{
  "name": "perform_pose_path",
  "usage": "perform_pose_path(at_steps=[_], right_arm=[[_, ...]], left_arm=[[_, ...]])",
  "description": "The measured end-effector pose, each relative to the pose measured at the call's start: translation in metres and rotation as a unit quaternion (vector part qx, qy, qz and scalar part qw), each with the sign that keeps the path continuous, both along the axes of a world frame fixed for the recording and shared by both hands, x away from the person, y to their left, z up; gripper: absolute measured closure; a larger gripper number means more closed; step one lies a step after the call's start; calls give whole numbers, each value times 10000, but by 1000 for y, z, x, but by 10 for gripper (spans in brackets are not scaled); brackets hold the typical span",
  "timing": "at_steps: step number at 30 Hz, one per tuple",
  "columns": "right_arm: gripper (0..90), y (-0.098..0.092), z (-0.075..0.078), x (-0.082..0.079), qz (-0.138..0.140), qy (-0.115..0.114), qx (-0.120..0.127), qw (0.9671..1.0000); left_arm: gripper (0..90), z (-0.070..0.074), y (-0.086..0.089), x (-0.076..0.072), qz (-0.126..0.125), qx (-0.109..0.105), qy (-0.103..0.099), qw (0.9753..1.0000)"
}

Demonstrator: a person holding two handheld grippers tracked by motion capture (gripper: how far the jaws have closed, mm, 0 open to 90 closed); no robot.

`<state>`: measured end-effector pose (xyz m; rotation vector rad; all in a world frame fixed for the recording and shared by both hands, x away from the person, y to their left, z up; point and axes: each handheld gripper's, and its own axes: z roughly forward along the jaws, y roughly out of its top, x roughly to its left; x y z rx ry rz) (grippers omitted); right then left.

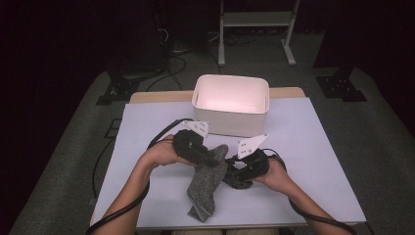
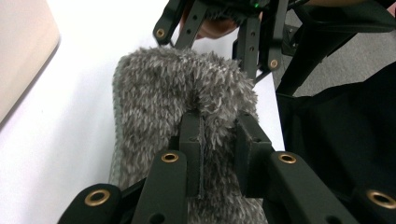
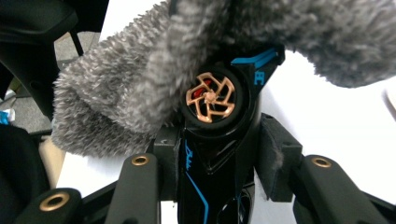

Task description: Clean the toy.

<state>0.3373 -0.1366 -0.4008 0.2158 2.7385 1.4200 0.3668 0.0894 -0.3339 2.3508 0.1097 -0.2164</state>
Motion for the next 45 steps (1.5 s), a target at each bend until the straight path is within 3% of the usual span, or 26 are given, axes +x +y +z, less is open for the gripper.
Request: perform_pose_path(at_steps=[5, 7, 9, 13, 17, 21, 23, 26, 29, 31, 32, 33, 36, 39, 42, 45], right_arm=[[565, -25, 6, -6, -146, -75, 75, 9998], [566, -32, 8, -9, -176, -102, 99, 9997], [567, -36, 10, -12, -232, -118, 92, 9996], [567, -37, 10, -13, -247, -134, 87, 9996], [569, -27, 9, -12, -169, -175, 40, 9997], [570, -19, 9, -12, -118, -216, -40, 9997], [570, -21, 10, -13, -130, -222, -44, 9997], [570, -27, 10, -15, -167, -247, -6, 9996], [569, -36, 11, -16, -216, -219, 62, 9995], [568, -43, 11, -16, -273, -180, 92, 9994], [568, -43, 11, -16, -273, -180, 92, 9994], [567, -46, 11, -17, -323, -155, 135, 9993], [568, -45, 11, -16, -344, -136, 113, 9993], [570, -41, 11, -15, -308, -116, 125, 9994], [570, -33, 11, -15, -251, -151, 79, 9995], [570, -20, 11, -9, -183, -111, 190, 9996]], left_arm=[[756, -6, -6, 1, -54, 3, 59, 10000], [750, -10, -7, 2, -46, 116, 58, 9999], [750, -13, -8, 2, -52, 7, 139, 9999], [751, -9, -10, 1, -90, 9, 93, 9999], [751, 3, -13, -1, -172, -135, 53, 9997], [750, 15, -28, -4, -338, -143, -100, 9993], [751, 15, -32, -4, -363, -42, -146, 9992], [751, 14, -30, -4, -362, -120, -104, 9992], [751, 4, -21, -3, -189, 205, -74, 9996], [750, -1, -19, -1, -151, 270, -60, 9995], [750, -6, -18, 0, -118, 255, -16, 9996], [751, -11, -17, 2, -125, 52, 120, 9998], [756, -11, -18, 1, -147, 1, 98, 9998], [767, -3, -16, 1, -136, -133, 66, 9998], [774, 2, -14, 0, -134, -126, 21, 9998], [777, 9, -5, 0, -50, -169, -94, 9998]])
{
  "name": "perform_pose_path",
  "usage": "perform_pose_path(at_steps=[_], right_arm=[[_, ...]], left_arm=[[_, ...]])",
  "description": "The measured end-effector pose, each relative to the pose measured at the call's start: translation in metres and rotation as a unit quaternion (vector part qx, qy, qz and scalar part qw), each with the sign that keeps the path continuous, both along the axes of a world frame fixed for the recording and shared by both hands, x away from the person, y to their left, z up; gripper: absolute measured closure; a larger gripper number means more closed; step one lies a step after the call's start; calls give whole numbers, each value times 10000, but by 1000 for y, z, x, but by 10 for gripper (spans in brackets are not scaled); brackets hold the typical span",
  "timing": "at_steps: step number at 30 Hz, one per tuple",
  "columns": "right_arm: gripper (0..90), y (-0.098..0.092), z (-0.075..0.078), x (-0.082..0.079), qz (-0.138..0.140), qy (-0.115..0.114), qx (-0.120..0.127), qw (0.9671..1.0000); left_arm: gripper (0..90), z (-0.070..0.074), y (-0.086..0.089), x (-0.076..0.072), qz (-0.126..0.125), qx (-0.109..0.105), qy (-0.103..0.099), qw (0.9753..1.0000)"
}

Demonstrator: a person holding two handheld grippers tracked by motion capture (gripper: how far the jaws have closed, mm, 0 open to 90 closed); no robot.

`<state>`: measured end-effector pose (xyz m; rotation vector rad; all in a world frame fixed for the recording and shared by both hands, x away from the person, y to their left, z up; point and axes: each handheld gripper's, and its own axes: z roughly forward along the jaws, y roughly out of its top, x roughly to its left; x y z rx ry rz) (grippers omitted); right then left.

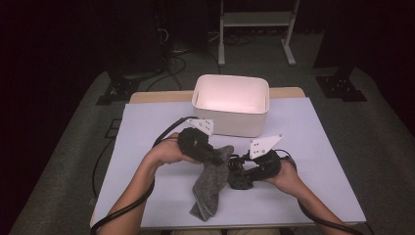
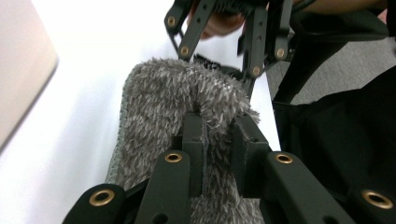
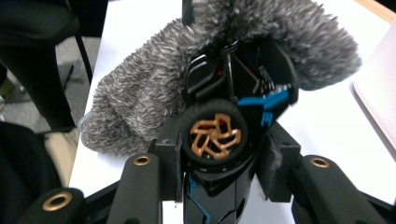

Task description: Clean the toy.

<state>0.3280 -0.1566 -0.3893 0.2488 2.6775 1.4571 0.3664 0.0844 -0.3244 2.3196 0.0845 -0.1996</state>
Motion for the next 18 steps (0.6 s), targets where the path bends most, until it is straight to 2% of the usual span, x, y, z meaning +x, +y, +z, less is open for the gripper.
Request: perform_pose_path(at_steps=[7, 10, 16, 18], right_arm=[[568, 25, 1, 7, 109, 60, 176, 9998], [568, 30, 3, 7, 167, 33, 87, 9998], [568, 23, 6, 6, 153, 7, -13, 9999], [567, 17, 6, 5, 119, -5, -32, 9999]], left_arm=[[775, 13, 12, -1, 100, -57, -111, 9999], [774, 12, 14, -2, 98, -60, -114, 9999], [768, 5, 16, -1, 84, -141, -75, 9998], [764, 2, 17, -1, 104, -207, -3, 9997]])
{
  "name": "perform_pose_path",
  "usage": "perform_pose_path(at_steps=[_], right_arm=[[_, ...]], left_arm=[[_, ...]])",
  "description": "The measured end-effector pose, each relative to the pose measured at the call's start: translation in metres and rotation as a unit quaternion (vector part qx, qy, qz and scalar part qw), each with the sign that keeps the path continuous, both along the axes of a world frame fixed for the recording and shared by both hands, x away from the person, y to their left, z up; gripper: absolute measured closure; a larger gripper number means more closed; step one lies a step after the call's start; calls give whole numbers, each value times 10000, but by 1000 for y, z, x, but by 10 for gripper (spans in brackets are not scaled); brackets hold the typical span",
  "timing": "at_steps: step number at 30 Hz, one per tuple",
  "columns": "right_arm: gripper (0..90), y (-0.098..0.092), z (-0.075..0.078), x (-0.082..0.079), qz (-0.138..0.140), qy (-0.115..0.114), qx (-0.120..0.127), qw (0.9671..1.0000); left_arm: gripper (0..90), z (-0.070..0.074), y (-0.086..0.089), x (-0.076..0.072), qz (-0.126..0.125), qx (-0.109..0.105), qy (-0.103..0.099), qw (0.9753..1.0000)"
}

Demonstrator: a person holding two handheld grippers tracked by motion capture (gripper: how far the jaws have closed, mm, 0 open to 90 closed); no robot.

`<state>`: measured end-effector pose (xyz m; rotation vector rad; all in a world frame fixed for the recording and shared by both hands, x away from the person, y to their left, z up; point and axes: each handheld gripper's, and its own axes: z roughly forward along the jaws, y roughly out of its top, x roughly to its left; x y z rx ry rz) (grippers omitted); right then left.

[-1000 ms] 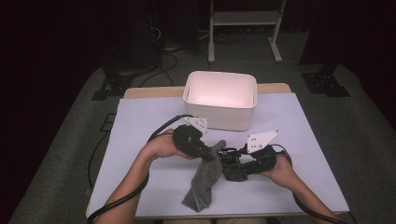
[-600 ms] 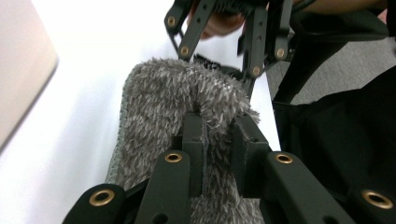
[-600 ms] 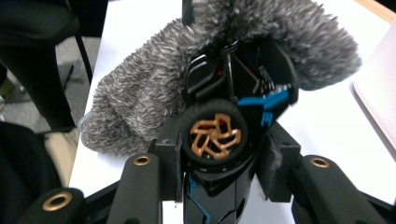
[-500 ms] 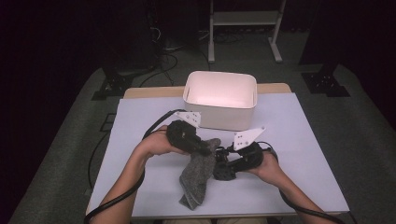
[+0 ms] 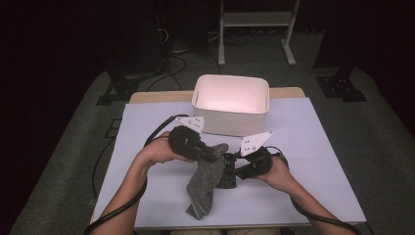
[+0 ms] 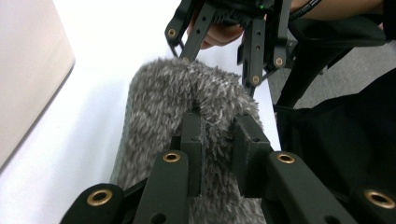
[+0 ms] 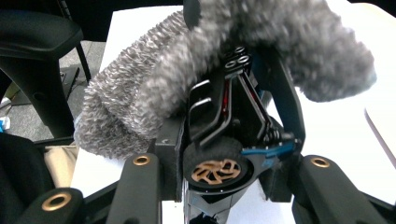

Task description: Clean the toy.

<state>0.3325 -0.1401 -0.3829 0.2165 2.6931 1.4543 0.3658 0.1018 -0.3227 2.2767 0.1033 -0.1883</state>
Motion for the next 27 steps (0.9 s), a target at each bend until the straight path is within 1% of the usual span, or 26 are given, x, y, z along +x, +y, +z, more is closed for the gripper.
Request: perform_pose_path(at_steps=[2, 3, 4, 6, 7, 8, 9, 10, 11, 12, 14, 15, 16, 18, 19, 20, 21, 22, 24, 25, 26, 27], right_arm=[[567, -2, 0, 0, -24, 21, -14, 10000], [567, -7, 1, 0, -48, 28, -38, 10000], [567, -9, 1, -1, -57, 34, -35, 10000], [567, -13, 1, -2, -78, 22, -44, 10000], [567, -15, 1, -2, -93, 30, -46, 9999], [567, -17, 0, -3, -104, 54, -43, 9999], [567, -19, 1, -3, -100, 39, -53, 9999], [567, -20, 1, -4, -97, 24, -49, 9999], [567, -21, 1, -5, -96, 15, -59, 9999], [567, -21, 1, -5, -96, 15, -59, 9999], [566, -24, 0, -6, -117, 21, -59, 9999], [566, -26, 0, -6, -129, 57, -39, 9999], [566, -28, -1, -6, -142, 87, -24, 9999], [566, -30, -1, -6, -138, 108, -11, 9998], [566, -32, -2, -6, -146, 116, -4, 9998], [566, -34, -2, -7, -160, 107, -8, 9998], [566, -35, -2, -7, -158, 104, -14, 9998], [566, -36, -2, -8, -155, 102, -8, 9998], [566, -37, -2, -8, -169, 123, 0, 9998], [566, -39, -3, -8, -173, 139, -2, 9998], [566, -41, -3, -8, -208, 138, -9, 9997], [566, -41, -3, -8, -208, 138, -9, 9997]], left_arm=[[761, -2, 0, 0, 21, 24, 3, 10000], [760, -6, 0, 0, 51, 17, 29, 10000], [760, -6, 0, 0, 51, 17, 29, 10000], [760, -14, 0, 0, 45, -50, 127, 9999], [760, -16, -1, 1, 24, -2, 115, 9999], [756, -16, -1, 1, 24, -2, 115, 9999], [755, -23, -3, 1, 34, 121, 144, 9998], [751, -27, -5, 1, 39, 104, 192, 9998], [751, -27, -5, 1, 39, 104, 192, 9998], [751, -30, -6, 2, 13, 107, 219, 9997], [744, -36, -9, 1, 32, -2, 308, 9995], [744, -39, -10, 1, 53, -127, 327, 9994], [737, -40, -11, 1, 76, -162, 328, 9993], [677, -40, -13, 0, 116, -161, 312, 9993], [677, -40, -14, 0, 153, -168, 294, 9993], [624, -40, -15, 0, 176, -167, 280, 9993], [580, -41, -18, 0, 279, -132, 281, 9991], [545, -41, -19, 0, 302, -125, 305, 9990], [493, -42, -19, -1, 267, -102, 299, 9991], [493, -43, -21, -1, 276, -106, 318, 9991], [432, -44, -22, -2, 243, -57, 374, 9990], [432, -46, -24, -3, 193, -24, 374, 9991]])
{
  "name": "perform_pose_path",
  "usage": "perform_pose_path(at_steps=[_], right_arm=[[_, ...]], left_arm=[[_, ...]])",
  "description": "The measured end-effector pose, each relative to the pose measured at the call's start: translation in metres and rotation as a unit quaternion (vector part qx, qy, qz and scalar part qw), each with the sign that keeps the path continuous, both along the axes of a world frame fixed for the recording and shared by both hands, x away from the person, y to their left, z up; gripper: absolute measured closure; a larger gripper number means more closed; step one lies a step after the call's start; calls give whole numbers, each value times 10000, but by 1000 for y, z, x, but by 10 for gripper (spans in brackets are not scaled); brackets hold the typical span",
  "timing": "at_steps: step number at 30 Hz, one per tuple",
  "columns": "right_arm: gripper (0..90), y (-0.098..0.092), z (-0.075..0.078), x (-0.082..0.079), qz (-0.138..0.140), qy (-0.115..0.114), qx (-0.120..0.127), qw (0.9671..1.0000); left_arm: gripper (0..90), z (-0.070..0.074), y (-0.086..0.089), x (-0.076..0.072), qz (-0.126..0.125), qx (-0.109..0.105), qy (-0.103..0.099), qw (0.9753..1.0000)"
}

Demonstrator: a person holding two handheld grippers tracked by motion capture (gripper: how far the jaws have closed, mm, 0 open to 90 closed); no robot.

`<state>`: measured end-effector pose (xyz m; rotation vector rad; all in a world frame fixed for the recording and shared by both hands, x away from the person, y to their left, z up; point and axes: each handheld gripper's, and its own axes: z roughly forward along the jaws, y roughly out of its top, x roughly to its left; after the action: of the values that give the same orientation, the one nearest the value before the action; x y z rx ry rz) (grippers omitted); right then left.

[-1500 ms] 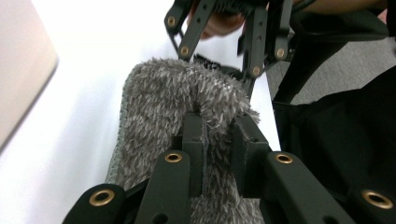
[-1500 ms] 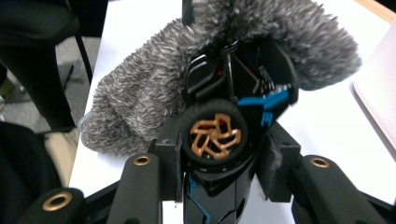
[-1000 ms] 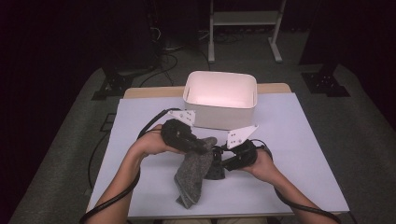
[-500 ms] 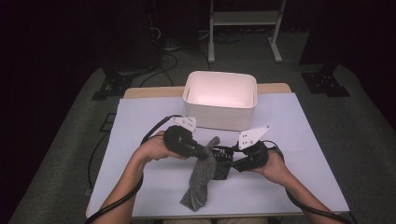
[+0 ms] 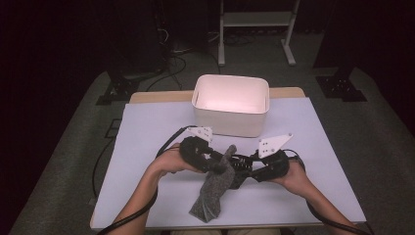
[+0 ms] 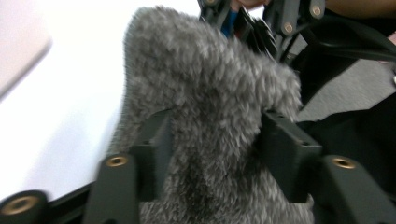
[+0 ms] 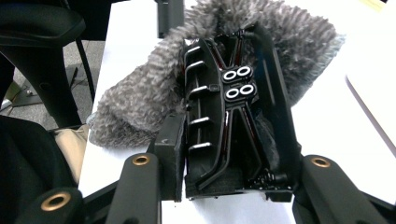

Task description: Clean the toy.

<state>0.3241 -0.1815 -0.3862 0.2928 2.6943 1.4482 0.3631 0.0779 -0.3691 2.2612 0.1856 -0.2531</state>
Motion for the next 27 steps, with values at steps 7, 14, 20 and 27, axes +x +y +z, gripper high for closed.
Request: perform_pose_path(at_steps=[7, 14, 20, 27], right_arm=[[566, -3, 1, -2, -15, -7, -127, 9999], [566, -6, 3, -3, 87, -19, -194, 9998], [549, 1, 13, -5, 191, -65, -830, 9963], [562, 9, 5, -5, 249, -59, -1244, 9919]], left_arm=[[580, -5, -7, -3, -213, -2, -64, 9998], [781, -3, 0, -6, -322, 95, -176, 9993], [780, -10, -6, -8, -420, -1, -98, 9991], [764, -11, -8, -9, -362, -28, -71, 9993]])
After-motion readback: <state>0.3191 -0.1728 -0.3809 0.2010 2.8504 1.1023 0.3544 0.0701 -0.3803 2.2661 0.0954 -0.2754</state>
